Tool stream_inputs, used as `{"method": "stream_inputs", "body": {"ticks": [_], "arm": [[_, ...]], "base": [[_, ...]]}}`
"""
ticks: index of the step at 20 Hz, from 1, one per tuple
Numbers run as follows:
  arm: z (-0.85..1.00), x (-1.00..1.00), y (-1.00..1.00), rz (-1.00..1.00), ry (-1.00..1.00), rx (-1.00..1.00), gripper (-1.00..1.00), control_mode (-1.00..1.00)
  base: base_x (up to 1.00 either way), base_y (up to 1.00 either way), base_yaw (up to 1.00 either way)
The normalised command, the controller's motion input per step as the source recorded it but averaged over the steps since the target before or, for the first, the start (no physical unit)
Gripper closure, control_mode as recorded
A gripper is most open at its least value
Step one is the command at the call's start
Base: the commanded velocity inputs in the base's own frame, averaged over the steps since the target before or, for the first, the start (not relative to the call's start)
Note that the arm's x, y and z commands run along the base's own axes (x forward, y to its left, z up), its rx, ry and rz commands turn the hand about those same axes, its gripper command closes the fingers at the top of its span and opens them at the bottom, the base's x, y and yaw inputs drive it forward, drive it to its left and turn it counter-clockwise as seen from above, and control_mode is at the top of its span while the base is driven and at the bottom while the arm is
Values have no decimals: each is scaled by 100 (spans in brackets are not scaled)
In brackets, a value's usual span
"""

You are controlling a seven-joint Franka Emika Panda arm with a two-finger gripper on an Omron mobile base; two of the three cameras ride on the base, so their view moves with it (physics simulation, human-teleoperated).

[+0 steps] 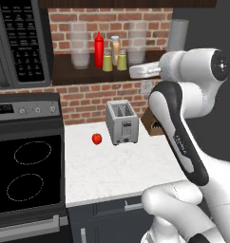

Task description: Put the shaker and condiment bottle from the counter next to their counterparts in the cabinet.

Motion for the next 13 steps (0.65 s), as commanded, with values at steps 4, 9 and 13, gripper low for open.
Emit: {"method": "stream_inputs", "body": {"ticks": [4,9,13], "arm": [[8,-100,-7,-6,-9,0,-100,-100],[4,-100,-3,-6,-9,0,-100,-100],[2,-100,0,-6,-9,0,-100,-100]], "base": [[0,0,0],[0,0,0],[0,0,0]]}}
